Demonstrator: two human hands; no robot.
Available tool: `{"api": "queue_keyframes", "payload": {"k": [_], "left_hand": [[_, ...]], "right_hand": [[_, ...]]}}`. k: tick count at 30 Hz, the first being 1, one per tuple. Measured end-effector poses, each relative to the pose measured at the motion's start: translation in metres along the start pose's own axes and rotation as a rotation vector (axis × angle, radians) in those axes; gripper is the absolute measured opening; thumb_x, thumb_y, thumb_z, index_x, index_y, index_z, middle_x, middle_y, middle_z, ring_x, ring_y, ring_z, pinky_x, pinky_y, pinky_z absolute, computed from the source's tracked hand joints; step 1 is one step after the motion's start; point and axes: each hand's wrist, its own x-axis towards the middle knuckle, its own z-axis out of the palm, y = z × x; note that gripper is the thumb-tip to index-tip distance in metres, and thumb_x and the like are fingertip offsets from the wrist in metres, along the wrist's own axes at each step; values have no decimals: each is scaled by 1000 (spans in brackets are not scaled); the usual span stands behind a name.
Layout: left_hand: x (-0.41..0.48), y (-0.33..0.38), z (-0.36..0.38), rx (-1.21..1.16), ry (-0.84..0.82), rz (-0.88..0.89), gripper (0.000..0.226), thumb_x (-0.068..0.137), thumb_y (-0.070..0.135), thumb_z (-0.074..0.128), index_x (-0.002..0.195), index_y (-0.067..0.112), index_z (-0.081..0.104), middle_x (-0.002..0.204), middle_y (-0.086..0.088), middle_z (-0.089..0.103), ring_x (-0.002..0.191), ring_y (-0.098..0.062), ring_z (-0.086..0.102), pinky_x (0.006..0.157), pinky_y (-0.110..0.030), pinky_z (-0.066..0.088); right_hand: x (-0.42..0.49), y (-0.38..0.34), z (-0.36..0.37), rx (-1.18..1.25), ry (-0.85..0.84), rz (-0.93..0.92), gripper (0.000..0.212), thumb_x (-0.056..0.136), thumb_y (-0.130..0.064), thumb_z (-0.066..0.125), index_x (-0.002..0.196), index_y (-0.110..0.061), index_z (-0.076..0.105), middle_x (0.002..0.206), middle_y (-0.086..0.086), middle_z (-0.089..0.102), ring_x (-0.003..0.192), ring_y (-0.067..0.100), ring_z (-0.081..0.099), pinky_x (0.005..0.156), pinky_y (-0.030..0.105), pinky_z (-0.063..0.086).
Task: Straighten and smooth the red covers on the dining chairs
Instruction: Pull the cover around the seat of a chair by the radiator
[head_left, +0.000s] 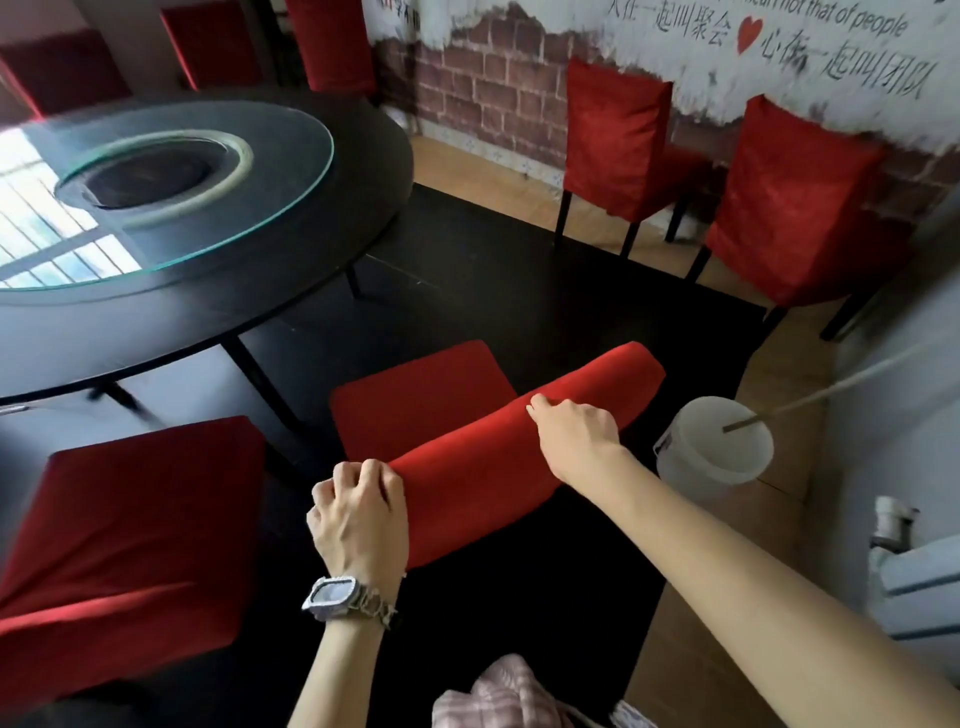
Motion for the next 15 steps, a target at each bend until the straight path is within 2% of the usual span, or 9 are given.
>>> {"api": "queue_keyframes", "payload": {"k": [2, 4, 6, 8, 11, 13, 15], "left_hand": [[-4, 13, 0, 20, -12, -65, 25, 96, 27, 45, 106, 17, 65, 118, -7, 58, 117, -33, 42, 100, -49, 28], [-8, 29, 2, 49, -59, -96, 29, 97, 31, 39, 115, 23, 61, 126, -3, 55, 128, -29, 33, 109, -55, 14], [-14, 49, 4, 49, -106, -70, 33, 98, 34, 36, 123, 26, 57, 132, 0, 51, 133, -27, 28, 112, -59, 2], [-26, 75, 8, 17, -144, -9, 37, 98, 36, 38, 130, 26, 52, 138, 2, 46, 136, -26, 25, 113, -58, 0], [-48, 114, 18, 3, -203, 55, 46, 98, 39, 40, 142, 26, 40, 150, 3, 33, 143, -26, 13, 114, -55, -1], [-67, 137, 28, -53, -188, 107, 45, 97, 36, 44, 141, 25, 43, 151, 2, 32, 144, -25, 12, 116, -50, 4], [-85, 156, 38, -182, -142, 186, 35, 96, 30, 51, 129, 22, 57, 140, 3, 46, 136, -21, 30, 110, -39, 28]], "right_hand": [[-8, 14, 6, 127, 112, -68, 35, 105, -25, 29, 138, -16, 37, 109, 12, 66, 98, 32, 65, 70, 36, 43], [-19, 32, 12, 233, 165, -135, 41, 105, -35, 24, 144, -24, 35, 102, 11, 69, 94, 31, 66, 74, 38, 47], [-30, 52, 19, 276, 189, -197, 45, 104, -40, 27, 148, -33, 27, 100, 7, 70, 92, 28, 67, 74, 36, 47], [-38, 75, 24, 269, 216, -226, 46, 103, -40, 30, 149, -37, 25, 103, 2, 67, 95, 25, 65, 72, 34, 44], [-44, 113, 27, 238, 244, -198, 40, 103, -37, 31, 141, -29, 41, 114, 1, 62, 105, 24, 60, 82, 35, 44], [-46, 139, 29, 225, 243, -154, 34, 103, -34, 30, 125, -22, 54, 112, 1, 62, 105, 24, 59, 84, 35, 42], [-48, 162, 34, 240, 208, -95, 32, 103, -32, 32, 115, -18, 58, 108, 2, 63, 104, 24, 59, 85, 37, 40]]}}
